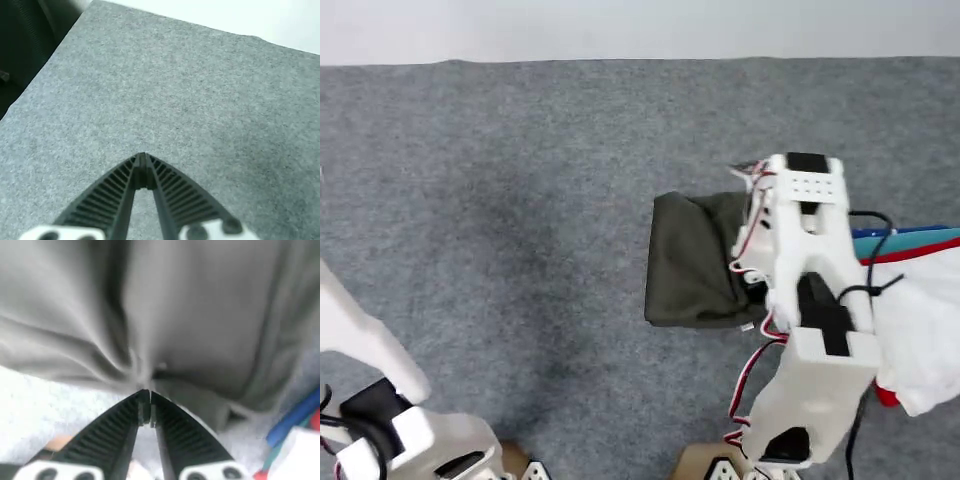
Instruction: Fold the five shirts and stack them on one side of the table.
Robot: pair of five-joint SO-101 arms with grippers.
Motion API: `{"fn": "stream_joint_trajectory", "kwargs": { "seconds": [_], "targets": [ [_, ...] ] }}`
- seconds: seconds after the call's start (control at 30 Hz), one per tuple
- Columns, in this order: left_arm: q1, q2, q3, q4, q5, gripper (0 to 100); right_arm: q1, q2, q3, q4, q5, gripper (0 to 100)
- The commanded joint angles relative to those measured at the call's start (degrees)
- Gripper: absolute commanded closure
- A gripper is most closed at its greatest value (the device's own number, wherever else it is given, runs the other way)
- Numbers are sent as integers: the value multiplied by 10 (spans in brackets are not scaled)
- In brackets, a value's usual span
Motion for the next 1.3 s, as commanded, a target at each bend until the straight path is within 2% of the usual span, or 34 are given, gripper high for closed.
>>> {"fn": "stream_joint_trajectory", "kwargs": {
  "seconds": [0.0, 0.13, 0.3, 0.53, 0.8, 0.93, 1.07, 1.27],
  "targets": [
    [4, -24, -1, 12, -4, 997, -45, -33, -5, -45, 1, 990],
    [1, -24, -1, 12, -5, 997, -83, -29, -4, -135, 0, 990],
    [1, -25, -1, 12, -6, 997, -125, -13, -5, -250, -47, 990],
    [4, -55, 19, 12, -7, 997, -186, 54, -7, -367, -47, 990],
    [5, -112, 99, 11, -25, 997, -167, 2, -84, -230, -47, 990],
    [35, -129, 110, 11, -35, 997, -136, -62, -120, -170, -47, 990],
    [90, -121, 113, 11, -35, 996, -90, -138, -137, -128, -47, 989],
    [215, -40, 165, 11, -35, 995, -9, -233, -135, -54, -47, 989]
  ]
}}
